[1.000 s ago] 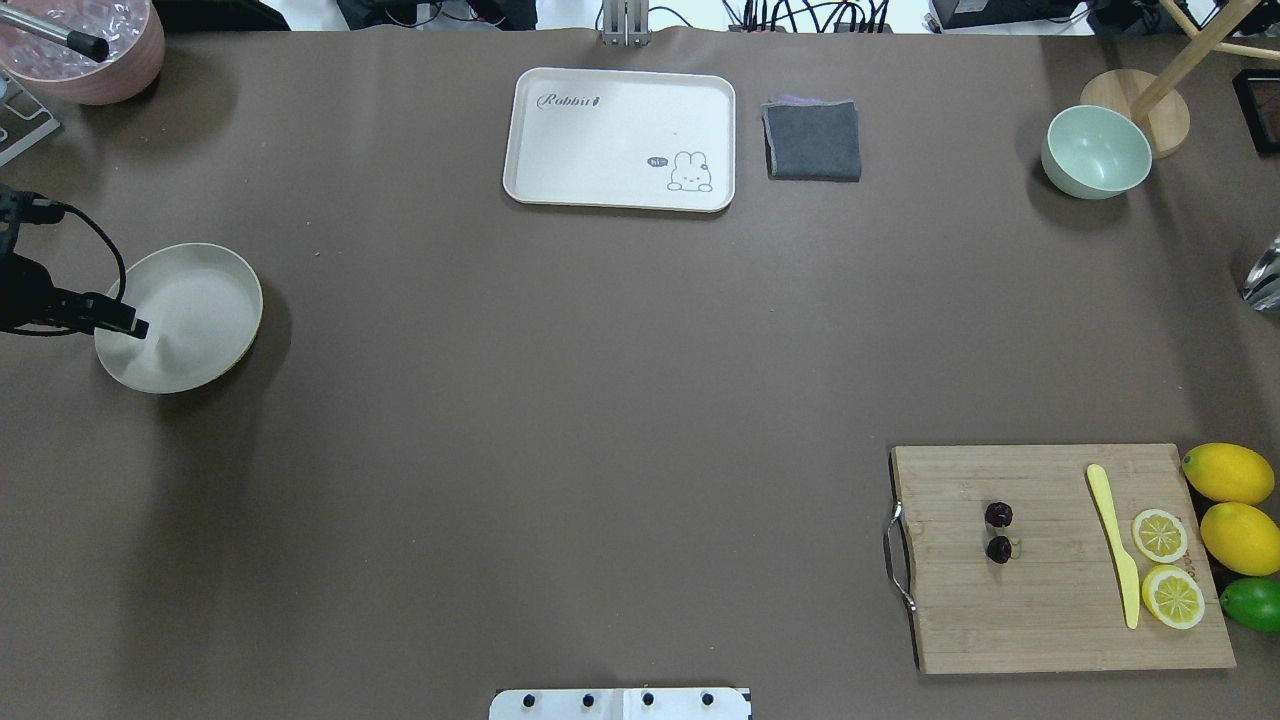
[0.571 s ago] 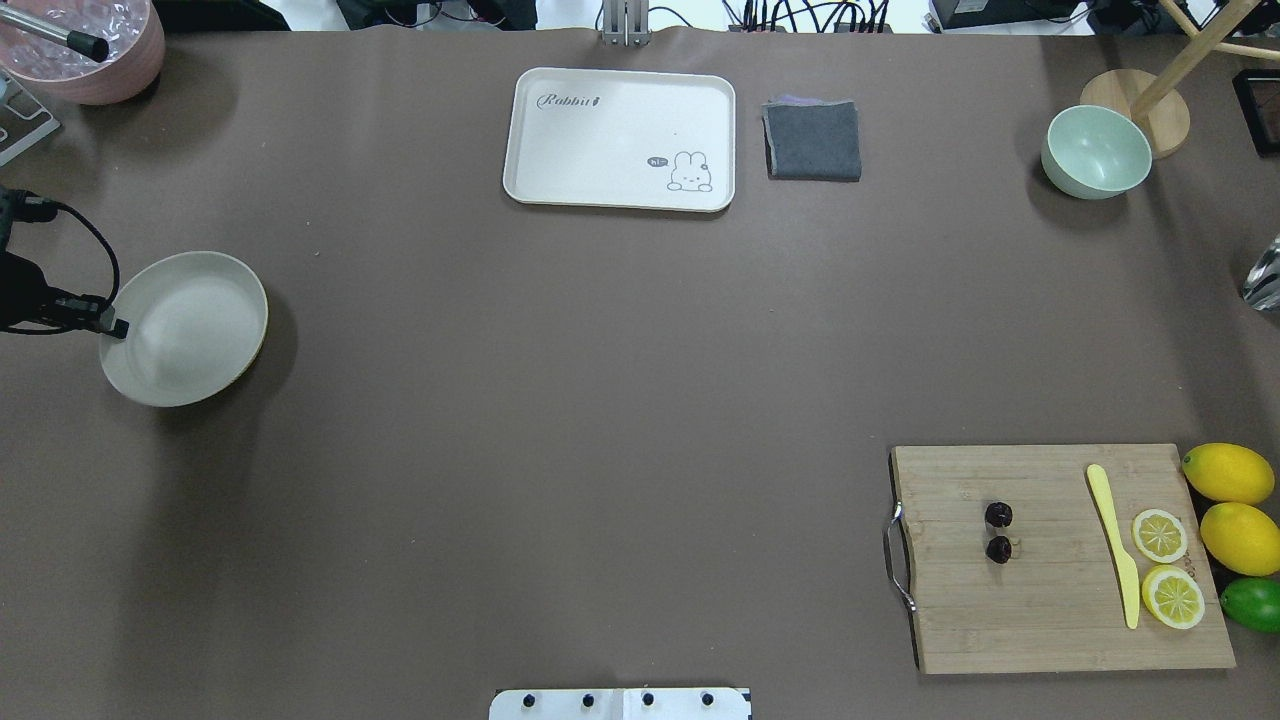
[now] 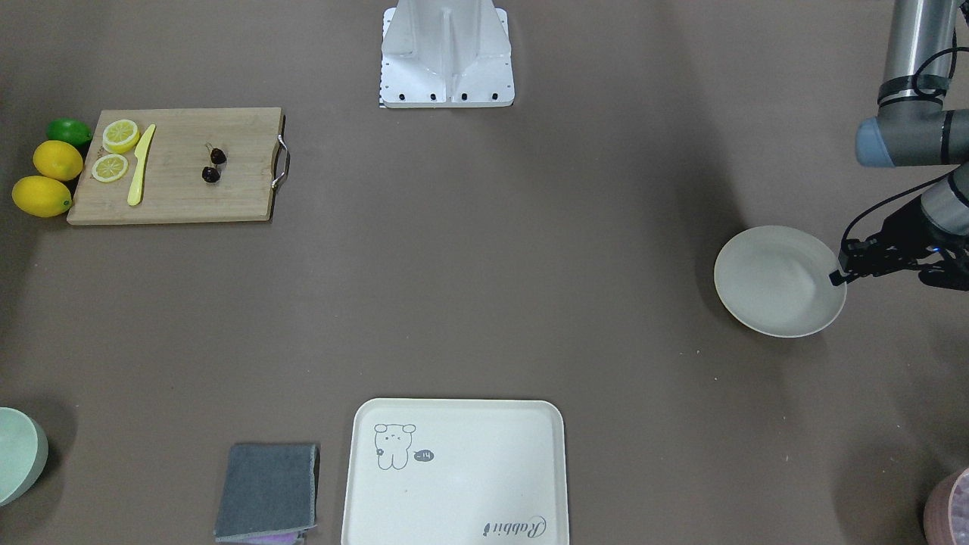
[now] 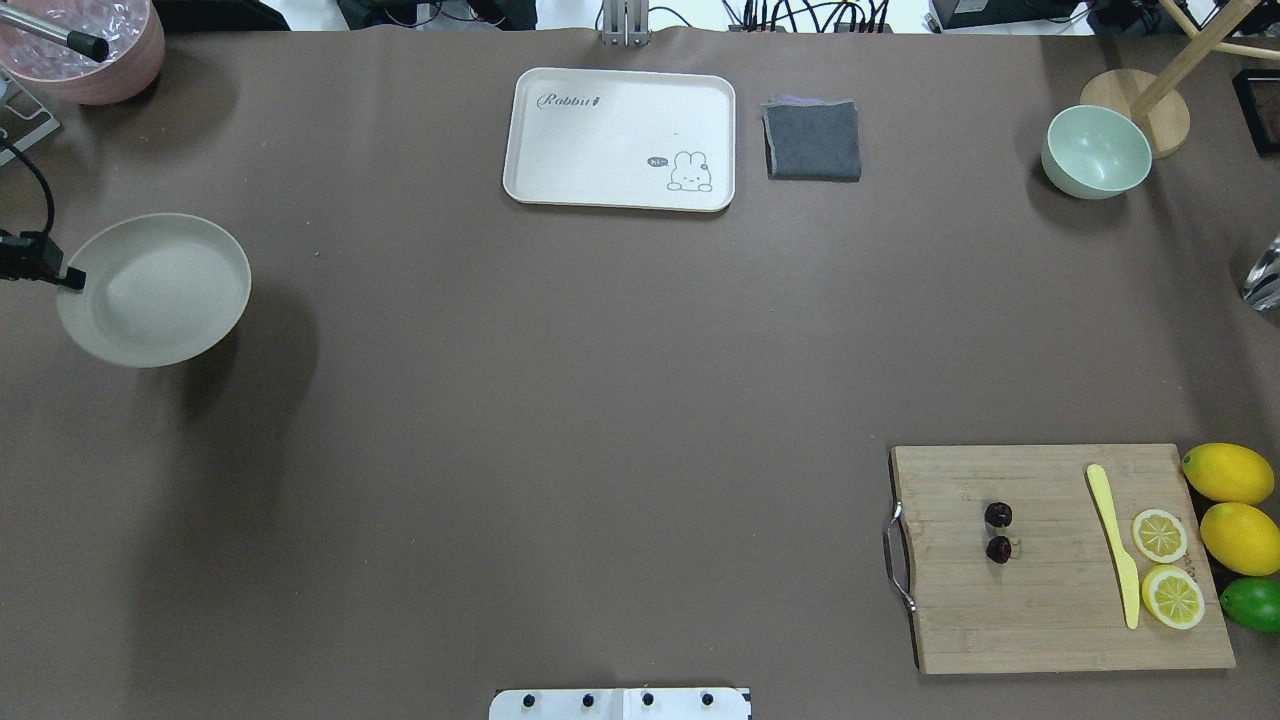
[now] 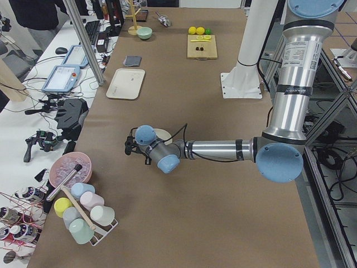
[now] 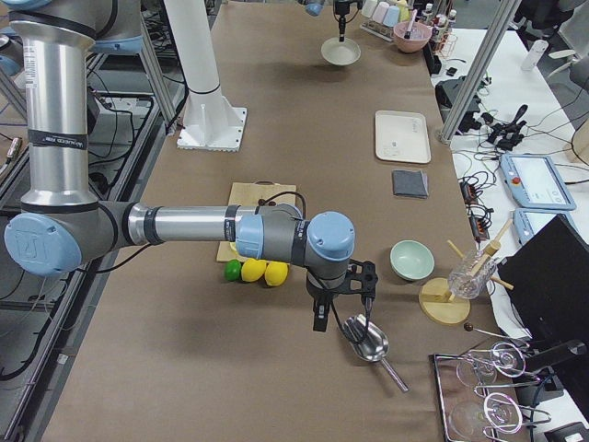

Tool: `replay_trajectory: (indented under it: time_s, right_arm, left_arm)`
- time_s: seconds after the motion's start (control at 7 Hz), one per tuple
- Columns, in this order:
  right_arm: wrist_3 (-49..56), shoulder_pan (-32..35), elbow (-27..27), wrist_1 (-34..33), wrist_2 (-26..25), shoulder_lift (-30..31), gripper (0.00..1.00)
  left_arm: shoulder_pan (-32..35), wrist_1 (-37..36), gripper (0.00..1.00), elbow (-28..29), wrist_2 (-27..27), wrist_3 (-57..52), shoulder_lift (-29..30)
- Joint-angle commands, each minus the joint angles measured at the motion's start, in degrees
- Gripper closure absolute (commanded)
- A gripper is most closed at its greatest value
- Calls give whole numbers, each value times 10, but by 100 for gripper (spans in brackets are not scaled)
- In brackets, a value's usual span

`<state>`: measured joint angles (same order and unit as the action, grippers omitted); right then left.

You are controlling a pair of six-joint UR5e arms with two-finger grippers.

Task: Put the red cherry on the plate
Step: 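Drag the white plate with the left gripper toward the table center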

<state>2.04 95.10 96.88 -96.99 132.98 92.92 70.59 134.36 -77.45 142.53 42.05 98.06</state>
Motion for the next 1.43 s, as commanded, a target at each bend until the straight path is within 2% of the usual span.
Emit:
replay_trajectory:
  time_s: [0.0, 0.14, 0.57, 0.71, 1.14, 1.29]
  right_arm:
    - [-1, -1, -3, 11, 1, 2, 0]
    - [-1, -1, -2, 12, 1, 2, 0]
    - [-1, -1, -2, 12, 2, 2, 0]
    - [-1, -1, -1, 12, 2, 1, 0]
    - [-3, -1, 2, 12, 2, 1, 0]
    - [-4, -1, 3, 12, 3, -1, 0]
  left_arm:
    - [17, -65, 100, -20, 28, 60, 62]
    - [-5, -63, 100, -35, 18, 178, 114]
    - [-192, -64, 100, -107, -159, 419, 184]
    - [-259, -64, 100, -131, -221, 475, 191]
    - [-402, -64, 100, -133, -381, 555, 215]
    - [-437, -65, 100, -132, -415, 556, 214]
